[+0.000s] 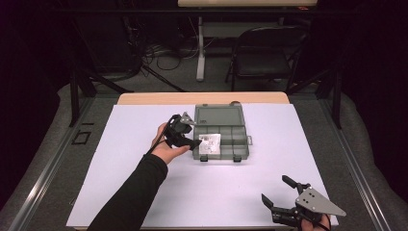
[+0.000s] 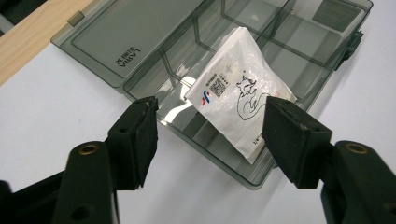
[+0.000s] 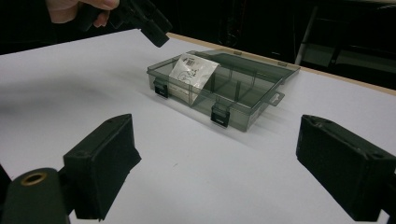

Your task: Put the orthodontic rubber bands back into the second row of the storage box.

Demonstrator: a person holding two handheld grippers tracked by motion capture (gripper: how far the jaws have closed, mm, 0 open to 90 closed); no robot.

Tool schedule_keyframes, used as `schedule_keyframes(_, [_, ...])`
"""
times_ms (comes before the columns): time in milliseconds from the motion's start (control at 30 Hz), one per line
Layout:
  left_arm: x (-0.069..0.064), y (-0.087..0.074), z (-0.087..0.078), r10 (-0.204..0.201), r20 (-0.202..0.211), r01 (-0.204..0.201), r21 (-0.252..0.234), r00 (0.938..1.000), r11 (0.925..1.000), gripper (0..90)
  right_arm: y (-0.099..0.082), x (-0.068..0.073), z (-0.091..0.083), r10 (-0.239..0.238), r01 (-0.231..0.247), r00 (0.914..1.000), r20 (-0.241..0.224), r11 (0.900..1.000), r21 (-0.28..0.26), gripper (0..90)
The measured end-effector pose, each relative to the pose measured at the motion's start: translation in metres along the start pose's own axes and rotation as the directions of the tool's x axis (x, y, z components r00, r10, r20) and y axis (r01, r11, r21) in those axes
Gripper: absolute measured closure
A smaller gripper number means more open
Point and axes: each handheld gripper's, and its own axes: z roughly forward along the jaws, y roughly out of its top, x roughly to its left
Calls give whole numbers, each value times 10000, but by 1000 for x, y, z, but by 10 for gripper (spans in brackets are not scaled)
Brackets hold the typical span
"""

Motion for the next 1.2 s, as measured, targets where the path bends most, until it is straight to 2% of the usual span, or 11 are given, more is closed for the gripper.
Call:
schedule_keyframes(300, [2, -9, -17, -294, 138, 298, -311, 9995, 9991, 333, -1, -1, -2, 51, -51, 10000, 60, 10000, -8, 115])
schedule_keyframes(567, [5, -17, -35, -650, 243, 668, -787, 9976, 9947, 314, -2, -1, -4, 85, -85, 9999, 147, 10000, -9, 115])
schedule_keyframes(867, [0, -27, -54, -936, 779, 1041, -1447, 9926, 9840, 279, -3, -3, -5, 153, -153, 9997, 172, 9999, 26, 115])
schedule_keyframes(967, [0, -29, -58, -971, 830, 1090, -1531, 9918, 9822, 273, -3, -3, -4, 170, -170, 9997, 177, 9999, 12, 115])
schedule_keyframes(1200, [0, -37, -71, -1330, 946, 1492, -1916, 9866, 9701, 270, -3, -3, -3, 164, -165, 9997, 170, 9998, 54, 115])
